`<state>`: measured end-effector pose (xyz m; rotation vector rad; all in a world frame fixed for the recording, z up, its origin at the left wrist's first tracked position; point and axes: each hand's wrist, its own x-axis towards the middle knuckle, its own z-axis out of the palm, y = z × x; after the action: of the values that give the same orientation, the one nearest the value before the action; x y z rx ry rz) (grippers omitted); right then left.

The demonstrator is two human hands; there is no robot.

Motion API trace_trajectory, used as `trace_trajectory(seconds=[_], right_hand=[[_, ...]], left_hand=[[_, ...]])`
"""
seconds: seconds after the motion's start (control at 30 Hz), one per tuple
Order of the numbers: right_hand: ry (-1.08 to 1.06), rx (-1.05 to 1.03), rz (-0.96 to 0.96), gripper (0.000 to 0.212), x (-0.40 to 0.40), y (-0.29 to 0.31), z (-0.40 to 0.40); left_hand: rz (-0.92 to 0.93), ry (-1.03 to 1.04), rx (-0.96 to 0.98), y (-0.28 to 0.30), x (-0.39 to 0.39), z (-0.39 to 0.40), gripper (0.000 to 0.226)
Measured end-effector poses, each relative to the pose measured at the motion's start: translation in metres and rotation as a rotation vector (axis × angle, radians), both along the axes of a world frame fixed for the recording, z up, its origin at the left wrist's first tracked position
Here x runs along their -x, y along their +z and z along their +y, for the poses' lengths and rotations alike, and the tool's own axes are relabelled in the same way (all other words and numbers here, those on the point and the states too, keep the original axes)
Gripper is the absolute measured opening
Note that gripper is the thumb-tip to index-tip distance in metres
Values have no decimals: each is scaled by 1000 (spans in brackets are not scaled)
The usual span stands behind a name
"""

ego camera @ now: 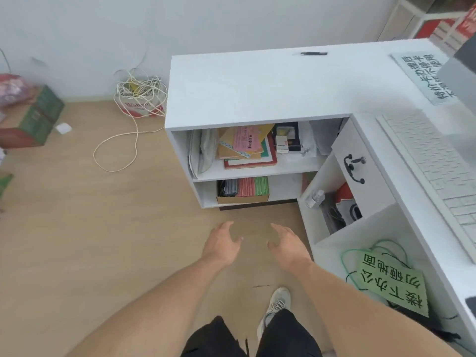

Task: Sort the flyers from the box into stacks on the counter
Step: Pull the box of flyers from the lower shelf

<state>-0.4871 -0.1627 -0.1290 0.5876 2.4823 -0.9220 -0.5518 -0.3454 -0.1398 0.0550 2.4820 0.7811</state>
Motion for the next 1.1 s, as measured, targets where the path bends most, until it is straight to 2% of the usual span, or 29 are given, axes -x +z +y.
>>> trace_trajectory(seconds=[0.17, 0.3, 0.43, 0.57, 0.77, 1.1], right_hand=[[101, -29, -98, 65, 46, -17, 47], [103, -30, -141, 67, 80, -41, 56], [23, 5, -156, 62, 113, -90, 34], [-11, 52, -148, 62, 139, -152, 12], [201, -110, -162, 63, 190, -250, 23], [-149, -196, 15, 62, 287, -432, 60]], left_hand=[[-56, 72, -15, -16, 28, 46, 60], [-48, 29, -15, -38, 55, 65, 58], [-69, -116, 54, -88, 82, 65, 57], [-118, -93, 48, -147, 111, 53, 58], [-43, -137, 142, -249, 169, 25, 60], [118, -299, 215, -425, 268, 56, 72]])
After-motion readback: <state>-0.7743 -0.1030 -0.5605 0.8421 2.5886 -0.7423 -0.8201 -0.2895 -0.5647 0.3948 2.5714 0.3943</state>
